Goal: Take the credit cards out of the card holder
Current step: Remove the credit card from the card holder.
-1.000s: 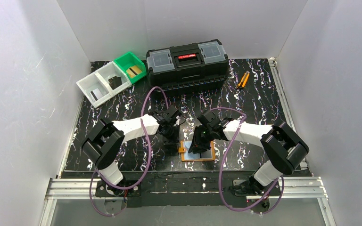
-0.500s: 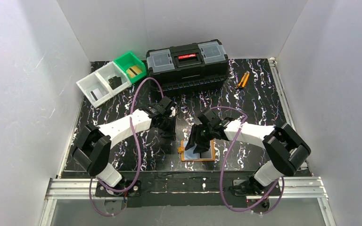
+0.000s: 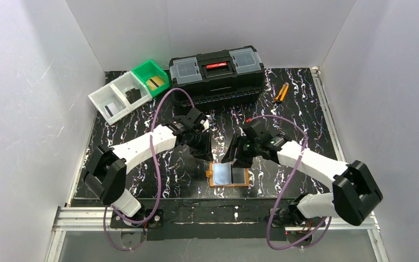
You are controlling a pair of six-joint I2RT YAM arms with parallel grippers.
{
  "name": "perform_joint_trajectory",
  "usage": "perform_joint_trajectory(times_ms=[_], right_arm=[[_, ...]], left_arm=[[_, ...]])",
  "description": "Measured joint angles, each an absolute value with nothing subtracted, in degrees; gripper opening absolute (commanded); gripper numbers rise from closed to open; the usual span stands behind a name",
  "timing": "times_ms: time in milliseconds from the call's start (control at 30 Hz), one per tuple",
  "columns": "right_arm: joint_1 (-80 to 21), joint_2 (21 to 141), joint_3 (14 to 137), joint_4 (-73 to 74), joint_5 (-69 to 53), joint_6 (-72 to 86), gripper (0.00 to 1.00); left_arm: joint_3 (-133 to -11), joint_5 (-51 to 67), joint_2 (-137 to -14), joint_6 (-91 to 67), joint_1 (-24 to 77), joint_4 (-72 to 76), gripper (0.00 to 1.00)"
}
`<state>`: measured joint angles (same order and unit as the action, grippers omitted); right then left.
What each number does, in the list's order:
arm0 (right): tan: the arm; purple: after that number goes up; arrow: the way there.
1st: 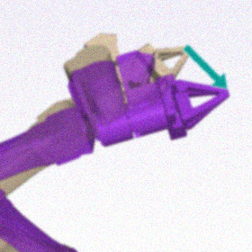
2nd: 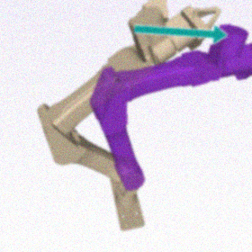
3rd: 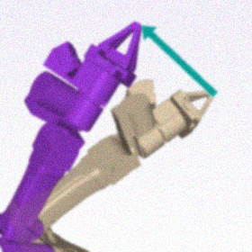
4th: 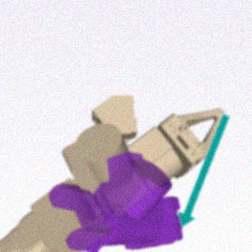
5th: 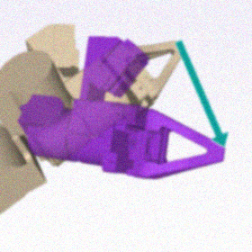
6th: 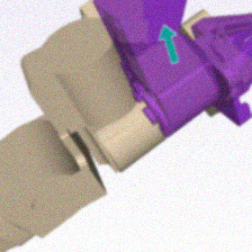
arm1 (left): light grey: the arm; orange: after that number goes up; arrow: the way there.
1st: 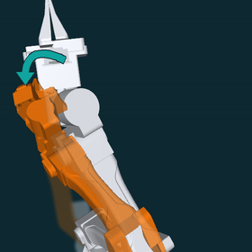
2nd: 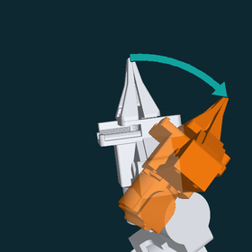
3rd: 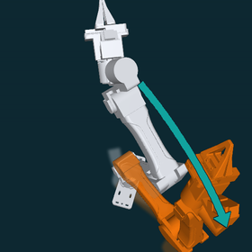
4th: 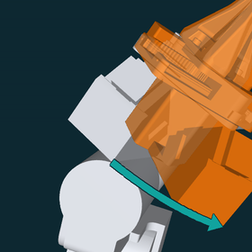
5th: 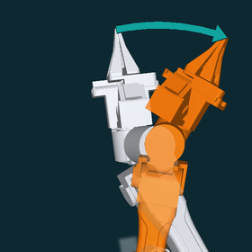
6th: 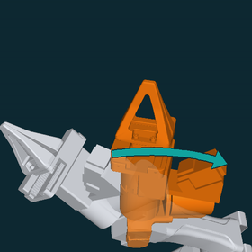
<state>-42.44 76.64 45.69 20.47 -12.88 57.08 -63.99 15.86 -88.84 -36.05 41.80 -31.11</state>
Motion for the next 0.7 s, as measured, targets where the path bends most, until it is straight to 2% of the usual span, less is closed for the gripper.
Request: perform_joint_trajectory(times_ms=[233,400,700], right_arm=[[-36.2,70.2,41.5,23.5,-11.9,54.7,0.63],[-33.5,68.7,37.7,25.6,-11.7,53.3,0.62],[-33.4,71.2,36.8,25.5,-12.4,51.7,0.47]], left_arm=[[-67.8,18.2,-93.5,-39.1,46.0,-27.8,0.24],[-69.3,20.7,-99.4,-41.4,47.8,-24.6,0.24],[-69.5,23.5,-105.0,-43.1,47.9,-21.4,0.24]])
